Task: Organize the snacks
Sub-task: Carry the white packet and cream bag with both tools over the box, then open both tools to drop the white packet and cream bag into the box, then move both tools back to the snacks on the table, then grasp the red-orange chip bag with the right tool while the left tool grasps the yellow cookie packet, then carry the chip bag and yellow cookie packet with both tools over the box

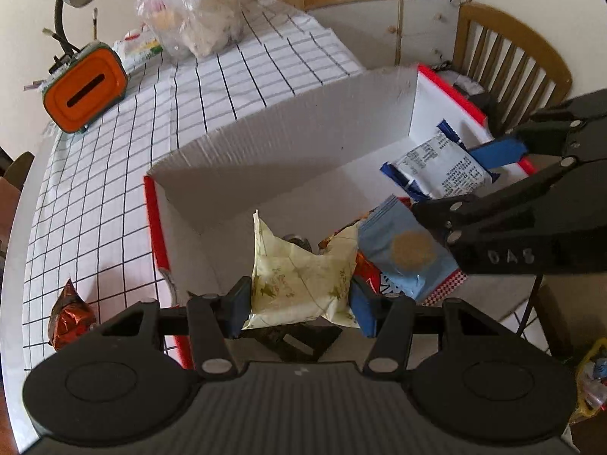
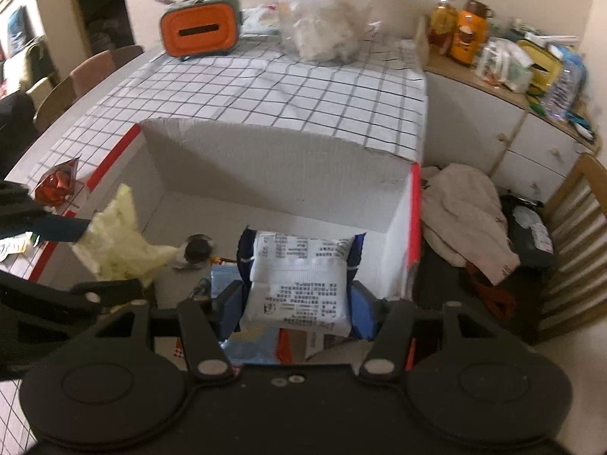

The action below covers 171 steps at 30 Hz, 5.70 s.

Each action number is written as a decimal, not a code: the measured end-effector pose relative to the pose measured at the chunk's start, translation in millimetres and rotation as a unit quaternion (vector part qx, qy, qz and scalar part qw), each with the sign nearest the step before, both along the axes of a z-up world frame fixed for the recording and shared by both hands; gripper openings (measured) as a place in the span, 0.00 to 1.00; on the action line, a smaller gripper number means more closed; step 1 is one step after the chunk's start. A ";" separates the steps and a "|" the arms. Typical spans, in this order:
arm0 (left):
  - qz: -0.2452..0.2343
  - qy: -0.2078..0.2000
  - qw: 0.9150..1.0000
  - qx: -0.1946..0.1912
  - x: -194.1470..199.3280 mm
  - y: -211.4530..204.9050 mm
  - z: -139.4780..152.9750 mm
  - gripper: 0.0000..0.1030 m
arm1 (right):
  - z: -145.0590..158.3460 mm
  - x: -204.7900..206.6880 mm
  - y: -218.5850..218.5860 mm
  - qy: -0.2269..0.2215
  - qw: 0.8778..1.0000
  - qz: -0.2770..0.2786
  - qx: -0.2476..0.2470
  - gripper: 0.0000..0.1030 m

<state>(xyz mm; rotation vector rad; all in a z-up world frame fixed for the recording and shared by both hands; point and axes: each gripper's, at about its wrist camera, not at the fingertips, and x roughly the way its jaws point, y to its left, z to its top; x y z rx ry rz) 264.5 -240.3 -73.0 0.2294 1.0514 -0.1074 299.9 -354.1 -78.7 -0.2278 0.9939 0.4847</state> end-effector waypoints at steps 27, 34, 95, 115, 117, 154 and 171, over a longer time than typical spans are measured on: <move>0.008 0.041 0.998 0.035 20.5 -8.5 -18.4 0.63 | -21.5 2.3 5.8 0.017 0.998 0.041 -0.042 0.62; 0.018 0.015 1.000 0.009 8.8 2.3 -2.0 0.63 | -4.3 -10.5 2.3 0.009 0.999 0.036 -0.021 0.63; 0.052 -0.075 0.994 -0.059 -127.2 360.6 -0.2 0.83 | 38.4 -87.3 274.6 0.014 0.995 0.054 0.080 0.99; 0.026 -0.010 0.999 -0.047 -100.5 402.9 -68.4 0.83 | -35.5 -13.3 345.6 0.121 0.983 -0.127 0.059 0.97; 0.021 -0.008 0.999 -0.043 -98.7 401.8 -72.8 0.83 | -43.5 -4.4 349.5 0.130 0.978 -0.152 0.055 0.97; 0.034 -0.016 0.997 -0.060 -95.8 400.6 -77.3 0.38 | -61.7 5.5 367.1 0.121 0.980 -0.152 0.049 0.48; 0.075 -0.029 0.995 -0.064 -107.8 406.6 -46.4 0.36 | -9.5 -40.3 319.7 0.078 0.991 -0.089 0.064 0.48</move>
